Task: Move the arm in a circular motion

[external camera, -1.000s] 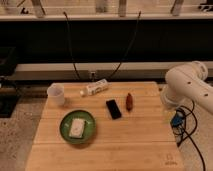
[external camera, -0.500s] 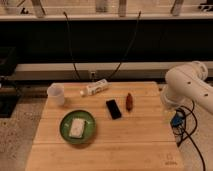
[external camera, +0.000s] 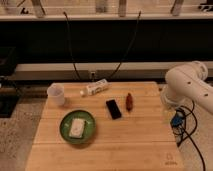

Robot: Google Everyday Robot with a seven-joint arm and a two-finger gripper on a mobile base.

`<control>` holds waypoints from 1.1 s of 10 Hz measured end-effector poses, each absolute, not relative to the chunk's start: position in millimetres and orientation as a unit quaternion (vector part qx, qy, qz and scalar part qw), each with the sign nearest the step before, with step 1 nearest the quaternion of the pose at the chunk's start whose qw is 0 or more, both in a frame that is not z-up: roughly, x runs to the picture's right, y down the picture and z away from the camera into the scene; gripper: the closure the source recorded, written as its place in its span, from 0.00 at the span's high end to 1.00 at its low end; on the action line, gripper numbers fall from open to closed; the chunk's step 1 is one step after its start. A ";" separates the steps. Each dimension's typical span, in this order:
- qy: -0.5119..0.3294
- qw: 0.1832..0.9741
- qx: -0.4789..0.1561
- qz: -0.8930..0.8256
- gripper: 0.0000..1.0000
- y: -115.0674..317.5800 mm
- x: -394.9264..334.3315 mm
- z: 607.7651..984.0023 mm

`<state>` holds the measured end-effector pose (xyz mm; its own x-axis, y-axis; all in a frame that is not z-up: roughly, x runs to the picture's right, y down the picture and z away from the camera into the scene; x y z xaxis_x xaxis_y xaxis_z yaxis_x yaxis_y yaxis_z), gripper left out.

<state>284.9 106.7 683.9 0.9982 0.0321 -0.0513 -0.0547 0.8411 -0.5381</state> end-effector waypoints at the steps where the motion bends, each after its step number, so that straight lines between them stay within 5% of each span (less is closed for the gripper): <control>1: 0.020 0.959 -0.281 0.023 0.80 106.5 284.9 683.9; 11: 0.027 0.959 -0.283 -0.019 0.80 64.4 248.1 724.8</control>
